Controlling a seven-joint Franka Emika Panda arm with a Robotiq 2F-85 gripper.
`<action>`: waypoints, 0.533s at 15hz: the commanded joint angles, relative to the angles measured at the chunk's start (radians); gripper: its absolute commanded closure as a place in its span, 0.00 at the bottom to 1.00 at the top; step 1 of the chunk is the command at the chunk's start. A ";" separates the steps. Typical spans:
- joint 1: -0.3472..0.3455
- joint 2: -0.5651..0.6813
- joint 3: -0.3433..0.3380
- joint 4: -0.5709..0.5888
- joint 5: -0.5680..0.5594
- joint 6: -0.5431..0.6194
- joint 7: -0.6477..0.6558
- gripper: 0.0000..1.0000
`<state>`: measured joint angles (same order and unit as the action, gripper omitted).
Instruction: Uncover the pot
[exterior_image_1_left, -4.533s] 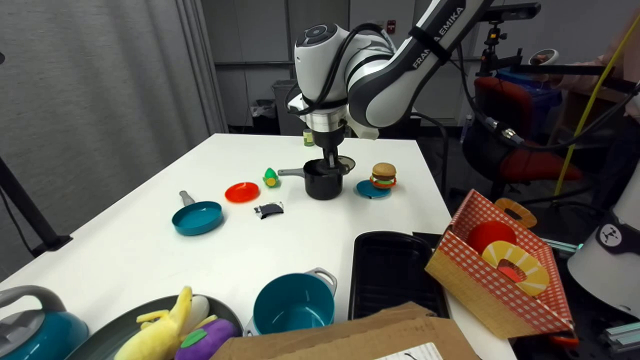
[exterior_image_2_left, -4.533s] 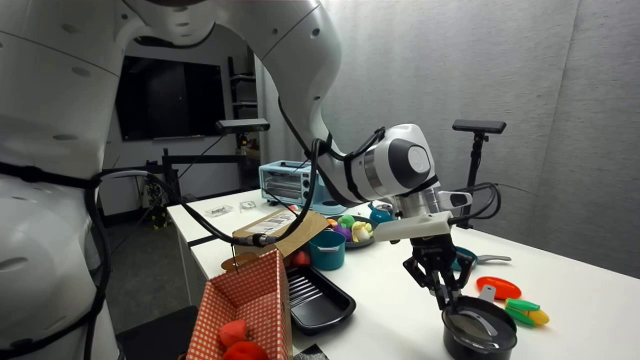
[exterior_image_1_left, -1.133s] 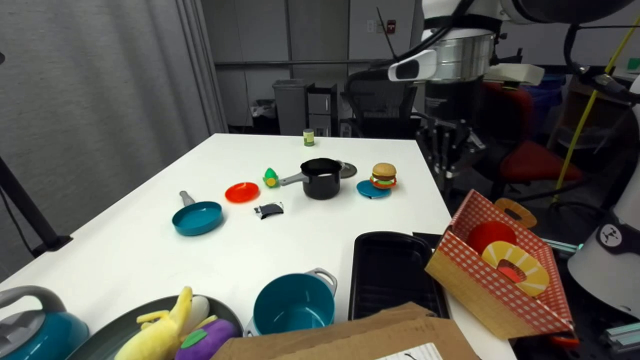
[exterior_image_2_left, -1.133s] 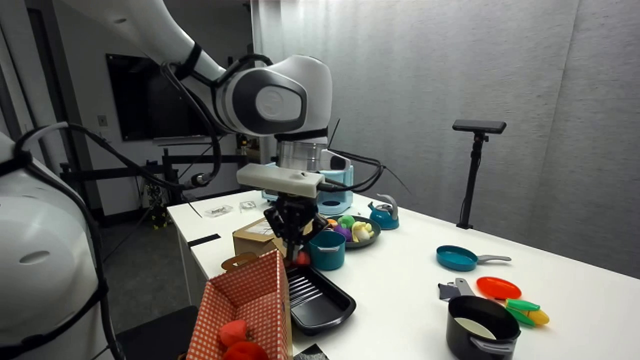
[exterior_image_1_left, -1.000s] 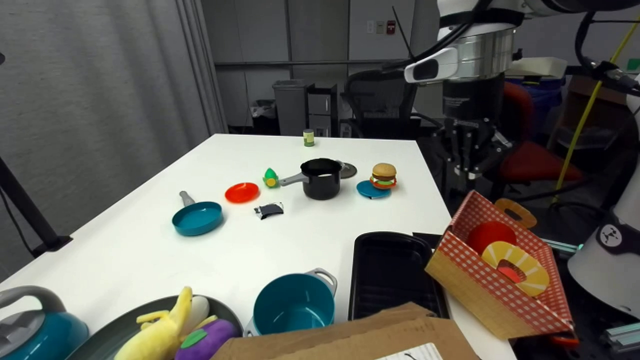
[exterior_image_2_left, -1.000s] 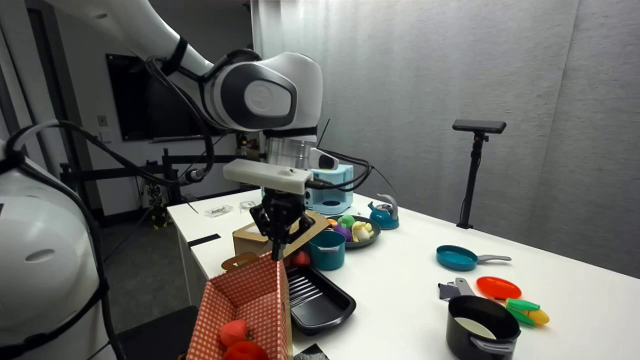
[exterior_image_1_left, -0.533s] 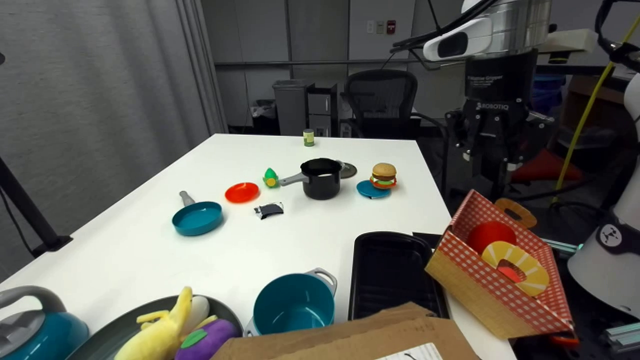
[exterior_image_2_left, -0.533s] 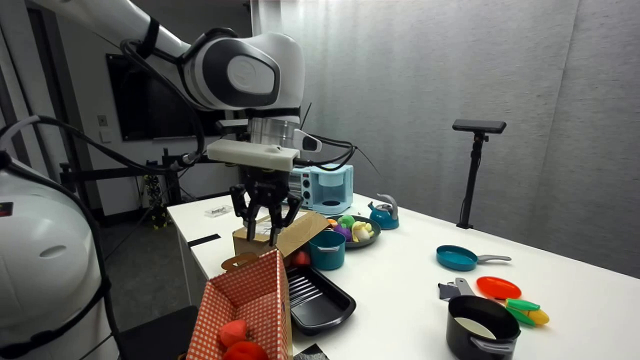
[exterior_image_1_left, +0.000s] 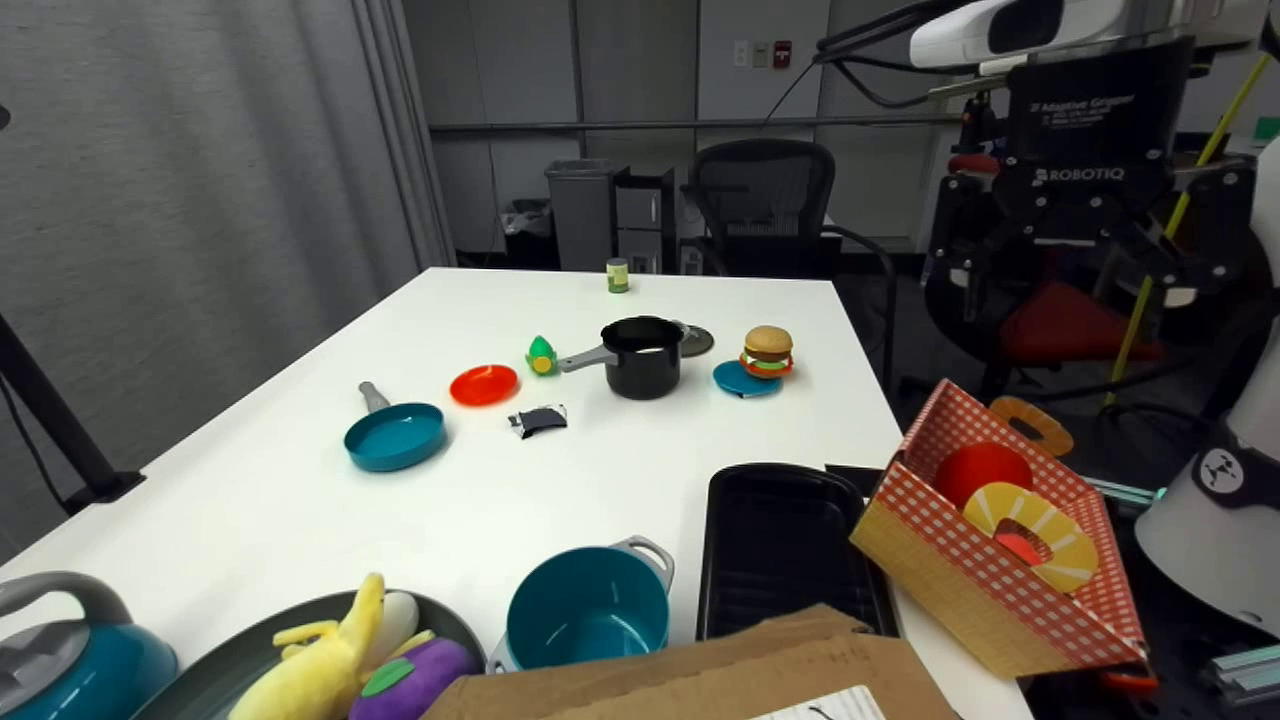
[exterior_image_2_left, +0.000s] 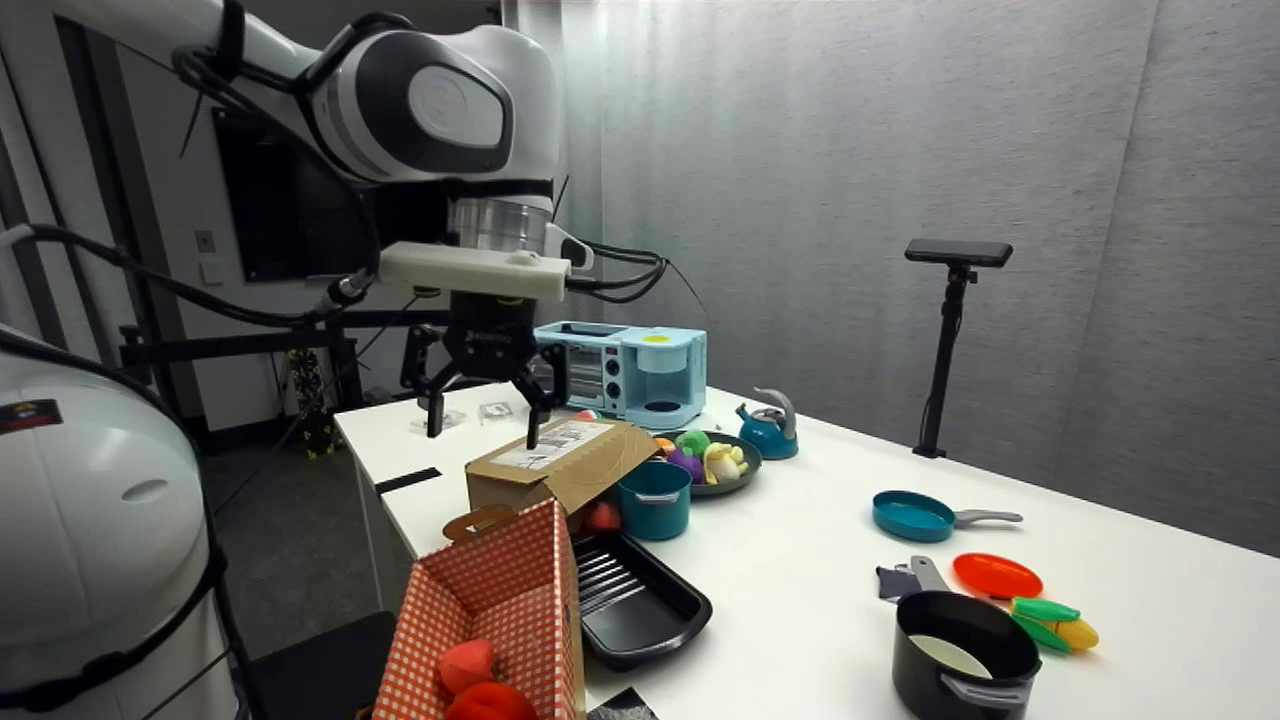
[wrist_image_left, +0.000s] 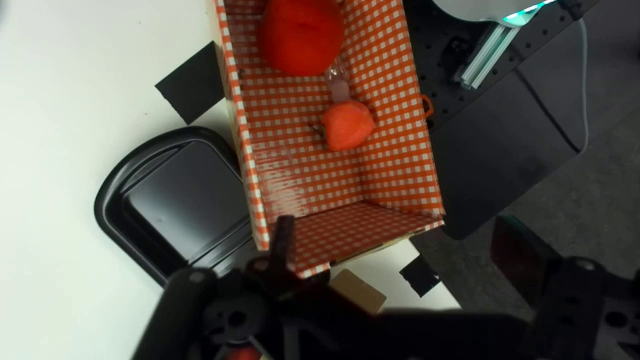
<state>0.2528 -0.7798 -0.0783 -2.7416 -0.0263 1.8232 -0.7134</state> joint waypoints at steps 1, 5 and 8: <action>0.020 -0.136 0.018 -0.062 0.045 0.034 0.008 0.00; 0.009 -0.065 0.018 -0.018 0.019 0.006 0.001 0.00; 0.010 -0.075 0.018 -0.021 0.018 0.006 0.001 0.00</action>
<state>0.2616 -0.8551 -0.0599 -2.7638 -0.0076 1.8305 -0.7127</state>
